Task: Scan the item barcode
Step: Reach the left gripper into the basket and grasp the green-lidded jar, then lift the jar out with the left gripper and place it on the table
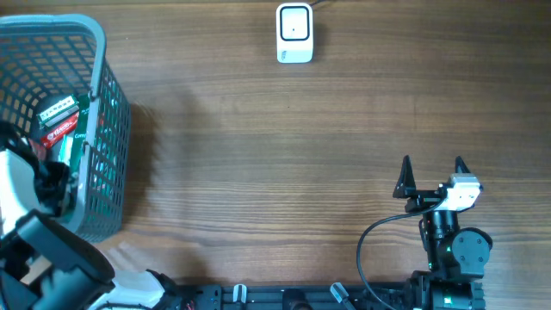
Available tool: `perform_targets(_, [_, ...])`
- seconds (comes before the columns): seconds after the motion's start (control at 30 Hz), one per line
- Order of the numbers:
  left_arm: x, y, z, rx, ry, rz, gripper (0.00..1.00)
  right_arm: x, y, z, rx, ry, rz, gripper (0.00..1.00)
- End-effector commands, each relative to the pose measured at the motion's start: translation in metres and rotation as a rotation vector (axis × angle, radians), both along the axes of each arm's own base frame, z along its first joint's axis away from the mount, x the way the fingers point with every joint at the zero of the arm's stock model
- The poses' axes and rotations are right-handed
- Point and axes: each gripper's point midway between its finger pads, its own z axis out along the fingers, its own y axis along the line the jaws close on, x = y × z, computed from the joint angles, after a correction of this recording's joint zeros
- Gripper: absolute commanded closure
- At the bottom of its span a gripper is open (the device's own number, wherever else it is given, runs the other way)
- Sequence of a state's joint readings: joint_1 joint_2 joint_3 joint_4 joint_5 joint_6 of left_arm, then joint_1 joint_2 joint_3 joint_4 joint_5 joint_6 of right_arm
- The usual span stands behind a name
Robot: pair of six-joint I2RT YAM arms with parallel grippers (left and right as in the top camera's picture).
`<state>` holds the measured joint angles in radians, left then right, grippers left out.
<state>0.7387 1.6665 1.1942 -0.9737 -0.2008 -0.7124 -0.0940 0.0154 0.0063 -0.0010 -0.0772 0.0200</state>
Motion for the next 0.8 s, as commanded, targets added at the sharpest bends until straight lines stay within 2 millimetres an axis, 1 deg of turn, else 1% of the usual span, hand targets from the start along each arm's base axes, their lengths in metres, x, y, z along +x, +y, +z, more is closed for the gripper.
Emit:
perform_targets(0.0, [0.023,0.011,0.083,0.116,-0.189,-0.036,0.39,0.000,0.000,0.002,-0.018,-0.009,-0.003,0.00])
perform_targets(0.03, [0.025,0.011,0.097,0.129,-0.219,-0.039,0.39,0.000,0.000,0.002,-0.018,-0.009,-0.003,0.00])
perform_targets(0.07, [0.026,0.010,0.122,0.164,-0.264,-0.043,0.39,0.000,0.000,0.002,-0.018,-0.009,-0.003,0.00])
perform_targets(0.13, [0.027,0.005,0.161,0.215,-0.342,-0.068,0.37,0.000,0.000,0.002,-0.018,-0.009,-0.004,0.00])
perform_targets(0.17, [0.030,-0.002,0.183,0.229,-0.412,-0.096,0.37,0.000,0.000,0.002,-0.018,-0.009,-0.004,0.00])
perform_targets(0.23, [0.034,-0.019,0.220,0.249,-0.546,-0.138,0.36,0.000,0.000,0.002,-0.019,-0.009,-0.003,0.00])
perform_targets(0.27, [0.033,-0.026,0.234,0.266,-0.592,-0.153,0.37,0.000,0.000,0.002,-0.018,-0.009,-0.003,0.00])
perform_targets(0.3, [0.026,-0.029,0.250,0.316,-0.626,-0.154,0.31,0.000,0.000,0.002,-0.018,-0.009,-0.003,0.00])
perform_targets(0.33, [0.021,-0.027,0.253,0.340,-0.615,-0.142,0.22,0.000,0.000,0.002,-0.018,-0.009,-0.003,0.00])
perform_targets(0.37, [0.019,-0.024,0.250,0.348,-0.594,-0.131,0.14,0.000,0.000,0.002,-0.018,-0.009,-0.003,0.00])
perform_targets(0.4, [0.016,-0.020,0.242,0.343,-0.554,-0.116,0.09,0.000,0.000,0.002,-0.018,-0.009,-0.003,0.00])
perform_targets(0.43, [0.016,-0.016,0.231,0.323,-0.510,-0.105,0.00,0.000,0.000,0.002,-0.018,-0.009,-0.003,0.00])
perform_targets(0.47, [0.020,-0.012,0.209,0.266,-0.450,-0.097,0.00,0.000,0.000,0.002,-0.018,-0.009,-0.003,0.00])
perform_targets(0.5, [0.023,-0.009,0.192,0.220,-0.409,-0.085,0.00,0.000,0.000,0.002,-0.018,-0.009,-0.003,0.00])
perform_targets(0.53, [0.029,-0.004,0.166,0.147,-0.350,-0.053,0.00,0.000,0.000,0.002,-0.018,-0.009,-0.003,0.00])
perform_targets(0.6, [0.037,0.004,0.128,0.065,-0.266,-0.046,0.00,0.000,0.000,0.002,-0.018,-0.009,-0.003,0.00])
perform_targets(0.63, [0.040,0.007,0.106,0.017,-0.216,-0.040,0.00,0.000,0.000,0.002,-0.018,-0.009,-0.003,0.00])
perform_targets(0.7, [0.043,0.010,0.075,-0.049,-0.147,-0.032,0.00,0.000,0.000,0.002,-0.018,-0.009,-0.004,0.00])
perform_targets(0.73, [0.043,0.010,0.055,-0.091,-0.103,-0.028,0.00,0.000,0.000,0.002,-0.018,-0.009,-0.003,0.00])
perform_targets(0.77, [0.041,0.008,0.031,-0.149,-0.041,-0.022,0.00,0.000,0.000,0.002,-0.018,-0.009,-0.003,0.00])
